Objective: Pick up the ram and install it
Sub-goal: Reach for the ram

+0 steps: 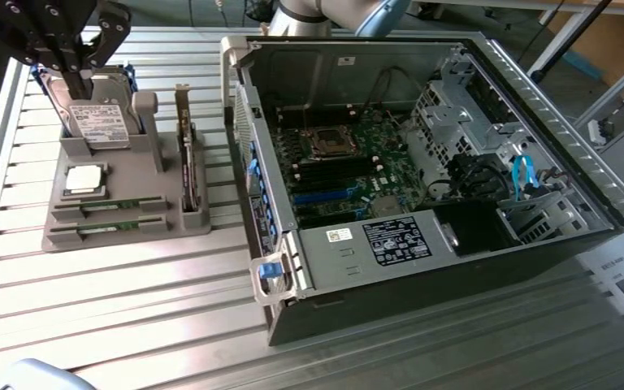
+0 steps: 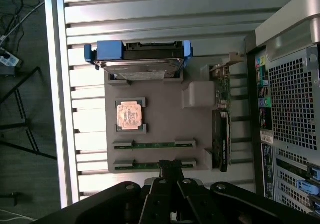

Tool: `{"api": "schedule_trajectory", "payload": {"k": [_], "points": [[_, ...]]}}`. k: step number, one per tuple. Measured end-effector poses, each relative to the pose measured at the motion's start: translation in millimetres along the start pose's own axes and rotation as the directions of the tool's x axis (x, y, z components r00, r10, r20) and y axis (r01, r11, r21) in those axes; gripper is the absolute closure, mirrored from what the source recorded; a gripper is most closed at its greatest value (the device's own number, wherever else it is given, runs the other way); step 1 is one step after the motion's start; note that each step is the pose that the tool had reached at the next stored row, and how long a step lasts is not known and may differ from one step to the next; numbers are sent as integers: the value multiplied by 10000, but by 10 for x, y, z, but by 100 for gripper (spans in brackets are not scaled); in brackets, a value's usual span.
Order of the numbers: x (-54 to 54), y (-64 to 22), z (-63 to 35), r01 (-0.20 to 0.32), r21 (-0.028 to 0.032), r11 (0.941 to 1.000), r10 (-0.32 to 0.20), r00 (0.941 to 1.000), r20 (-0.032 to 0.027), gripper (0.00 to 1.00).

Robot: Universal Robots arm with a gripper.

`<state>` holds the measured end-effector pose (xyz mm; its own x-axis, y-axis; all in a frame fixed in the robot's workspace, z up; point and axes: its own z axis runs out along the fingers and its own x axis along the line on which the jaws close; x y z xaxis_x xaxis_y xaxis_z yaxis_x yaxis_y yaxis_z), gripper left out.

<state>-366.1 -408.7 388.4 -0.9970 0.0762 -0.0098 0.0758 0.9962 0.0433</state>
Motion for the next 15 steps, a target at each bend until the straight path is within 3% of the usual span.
{"api": "schedule_trajectory", "payload": {"k": [15], "points": [[-6, -83, -4, 0, 0, 10000, 0, 10000, 0, 90]]}}
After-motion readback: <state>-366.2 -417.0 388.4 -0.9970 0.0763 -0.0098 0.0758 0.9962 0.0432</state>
